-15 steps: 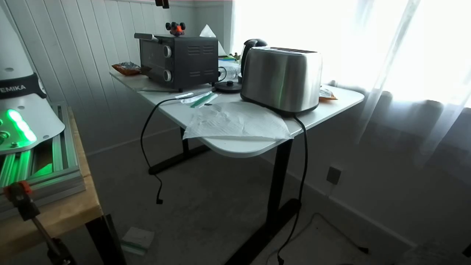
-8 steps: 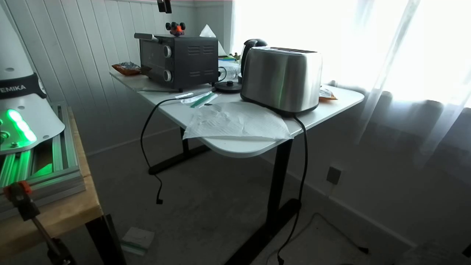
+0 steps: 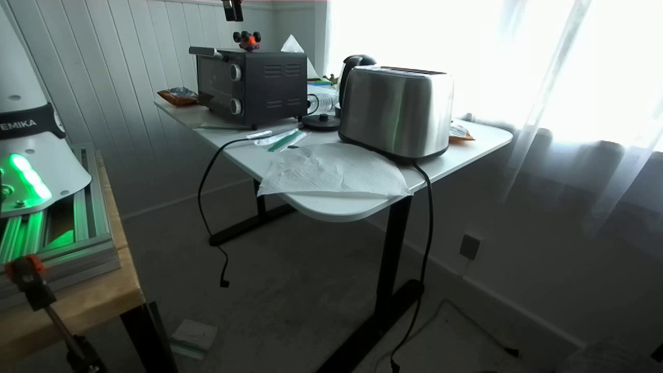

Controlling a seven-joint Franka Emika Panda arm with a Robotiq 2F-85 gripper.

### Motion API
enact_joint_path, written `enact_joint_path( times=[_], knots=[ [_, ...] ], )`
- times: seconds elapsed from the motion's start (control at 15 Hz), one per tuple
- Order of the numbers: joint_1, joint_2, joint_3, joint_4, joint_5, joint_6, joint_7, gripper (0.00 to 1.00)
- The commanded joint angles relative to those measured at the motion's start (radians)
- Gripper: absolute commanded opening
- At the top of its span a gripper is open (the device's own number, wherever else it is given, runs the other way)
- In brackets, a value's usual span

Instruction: Turn the toy car over on the oven

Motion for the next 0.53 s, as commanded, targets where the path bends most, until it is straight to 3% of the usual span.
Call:
enact_joint_path(
  times=[0.0, 0.47],
  knots=[
    [0.026, 0.041, -0.005, 0.02, 0.031, 0.04, 0.06, 1.0],
    [0.038, 0.125, -0.004, 0.092, 0.061, 0.029, 0.261, 1.0]
  ],
)
